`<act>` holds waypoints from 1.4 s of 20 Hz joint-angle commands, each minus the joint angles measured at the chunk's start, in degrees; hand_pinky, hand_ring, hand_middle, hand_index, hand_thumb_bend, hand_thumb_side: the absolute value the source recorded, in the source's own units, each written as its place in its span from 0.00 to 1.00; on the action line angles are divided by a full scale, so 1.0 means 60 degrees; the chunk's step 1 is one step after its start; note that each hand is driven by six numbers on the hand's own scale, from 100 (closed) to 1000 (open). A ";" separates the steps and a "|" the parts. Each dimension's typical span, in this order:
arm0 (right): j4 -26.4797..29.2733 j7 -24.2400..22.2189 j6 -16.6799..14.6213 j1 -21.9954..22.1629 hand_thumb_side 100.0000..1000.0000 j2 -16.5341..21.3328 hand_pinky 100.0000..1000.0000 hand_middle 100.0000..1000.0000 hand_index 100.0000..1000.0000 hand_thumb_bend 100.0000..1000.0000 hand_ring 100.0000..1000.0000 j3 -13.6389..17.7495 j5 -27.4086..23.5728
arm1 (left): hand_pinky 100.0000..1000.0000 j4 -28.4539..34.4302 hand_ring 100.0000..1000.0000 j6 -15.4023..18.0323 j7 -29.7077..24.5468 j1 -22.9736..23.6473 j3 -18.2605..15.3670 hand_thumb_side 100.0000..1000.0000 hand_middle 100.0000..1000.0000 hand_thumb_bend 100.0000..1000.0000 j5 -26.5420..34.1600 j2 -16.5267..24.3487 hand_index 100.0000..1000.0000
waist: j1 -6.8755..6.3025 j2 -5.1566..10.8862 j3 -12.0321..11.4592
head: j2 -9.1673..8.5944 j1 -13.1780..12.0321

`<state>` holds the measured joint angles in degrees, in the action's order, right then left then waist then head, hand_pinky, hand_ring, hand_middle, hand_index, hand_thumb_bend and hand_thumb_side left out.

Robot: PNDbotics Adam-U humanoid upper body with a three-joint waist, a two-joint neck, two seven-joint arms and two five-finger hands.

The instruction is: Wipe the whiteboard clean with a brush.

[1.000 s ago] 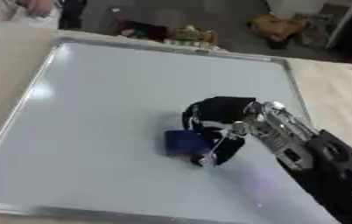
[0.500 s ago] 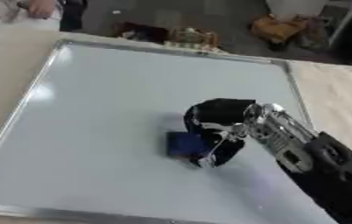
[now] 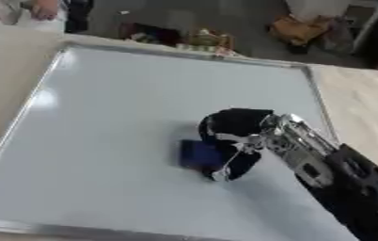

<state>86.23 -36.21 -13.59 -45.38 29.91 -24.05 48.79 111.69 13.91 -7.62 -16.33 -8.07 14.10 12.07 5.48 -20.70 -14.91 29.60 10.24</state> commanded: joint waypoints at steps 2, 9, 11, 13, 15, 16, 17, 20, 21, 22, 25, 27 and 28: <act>0.0121 0.0104 0.0026 -0.0125 0.34 0.0139 0.74 0.46 0.00 0.16 0.84 0.0103 -0.0035 | 0.68 0.0098 0.53 0.0012 -0.0049 -0.0077 -0.0065 0.97 0.57 0.21 -0.0041 0.0122 0.73 | -0.0073 0.0181 0.0002 | -0.0108 0.0031; 0.0248 0.0202 0.0116 -0.0120 0.34 0.0201 0.74 0.44 0.00 0.13 0.84 0.0163 -0.0128 | 0.69 0.0071 0.53 0.0019 -0.0072 -0.0054 -0.0059 0.97 0.57 0.21 -0.0037 0.0127 0.73 | -0.0117 0.0221 0.0044 | -0.0102 0.0038; 0.0283 0.0210 0.0126 -0.0116 0.34 0.0220 0.74 0.44 0.00 0.13 0.84 0.0158 -0.0142 | 0.69 0.0065 0.53 0.0024 -0.0088 -0.0056 -0.0054 0.97 0.57 0.21 -0.0037 0.0130 0.73 | -0.0133 0.0226 0.0057 | -0.0110 0.0042; 0.0312 0.0223 0.0139 -0.0118 0.34 0.0246 0.74 0.44 0.00 0.12 0.84 0.0176 -0.0157 | 0.69 0.0059 0.53 0.0030 -0.0098 -0.0058 -0.0052 0.97 0.57 0.21 -0.0033 0.0134 0.73 | -0.0149 0.0234 0.0072 | -0.0103 0.0048; 0.0341 0.0248 0.0162 -0.0123 0.34 0.0277 0.74 0.43 0.00 0.12 0.83 0.0211 -0.0178 | 0.69 0.0049 0.53 0.0033 -0.0110 -0.0052 -0.0051 0.98 0.57 0.21 -0.0035 0.0139 0.73 | -0.0166 0.0241 0.0090 | -0.0114 0.0049; 0.0350 0.0261 0.0181 -0.0120 0.34 0.0291 0.74 0.43 0.00 0.11 0.83 0.0236 -0.0194 | 0.69 0.0046 0.53 0.0035 -0.0117 -0.0053 -0.0049 0.98 0.57 0.21 -0.0035 0.0138 0.73 | -0.0174 0.0244 0.0096 | -0.0116 0.0054; 0.0355 0.0271 0.0206 -0.0116 0.34 0.0303 0.74 0.43 0.00 0.12 0.83 0.0264 -0.0213 | 0.69 0.0041 0.53 0.0035 -0.0122 -0.0054 -0.0048 0.98 0.57 0.21 -0.0035 0.0136 0.73 | -0.0182 0.0246 0.0101 | -0.0117 0.0055; 0.0364 0.0310 0.0272 -0.0117 0.35 0.0363 0.73 0.41 0.00 0.12 0.82 0.0350 -0.0248 | 0.69 0.0033 0.53 0.0044 -0.0131 -0.0048 -0.0046 0.98 0.57 0.21 -0.0032 0.0138 0.73 | -0.0200 0.0253 0.0112 | -0.0113 0.0050; 0.0369 0.0329 0.0297 -0.0118 0.35 0.0380 0.73 0.41 0.00 0.12 0.82 0.0386 -0.0265 | 0.69 0.0032 0.53 0.0049 -0.0130 -0.0046 -0.0049 0.98 0.57 0.21 -0.0030 0.0139 0.73 | -0.0206 0.0255 0.0115 | -0.0113 0.0044; 0.0375 0.0347 0.0321 -0.0118 0.35 0.0395 0.73 0.40 0.00 0.13 0.82 0.0416 -0.0283 | 0.69 0.0030 0.53 0.0054 -0.0128 -0.0045 -0.0050 0.98 0.57 0.21 -0.0029 0.0141 0.73 | -0.0211 0.0256 0.0119 | -0.0113 0.0038; 0.0376 0.0417 0.0390 -0.0113 0.36 0.0478 0.73 0.41 0.00 0.12 0.82 0.0514 -0.0295 | 0.69 0.0024 0.53 0.0063 -0.0126 -0.0059 -0.0049 0.98 0.57 0.21 -0.0024 0.0151 0.73 | -0.0216 0.0257 0.0138 | -0.0113 0.0016; 0.0353 0.0474 0.0440 -0.0103 0.36 0.0537 0.73 0.40 0.00 0.13 0.82 0.0597 -0.0292 | 0.69 0.0023 0.53 0.0063 -0.0130 -0.0065 -0.0044 0.98 0.57 0.21 -0.0023 0.0157 0.73 | -0.0211 0.0254 0.0148 | -0.0106 -0.0006; 0.0339 0.0510 0.0470 -0.0098 0.36 0.0575 0.73 0.40 0.00 0.12 0.82 0.0649 -0.0292 | 0.69 0.0023 0.53 0.0062 -0.0133 -0.0067 -0.0043 0.98 0.57 0.21 -0.0025 0.0158 0.73 | -0.0207 0.0252 0.0149 | -0.0098 -0.0018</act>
<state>87.32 -33.49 -11.07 -45.34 31.60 -21.20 47.31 111.16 14.17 -8.25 -16.32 -8.07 14.10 12.07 4.66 -20.54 -14.10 29.58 10.23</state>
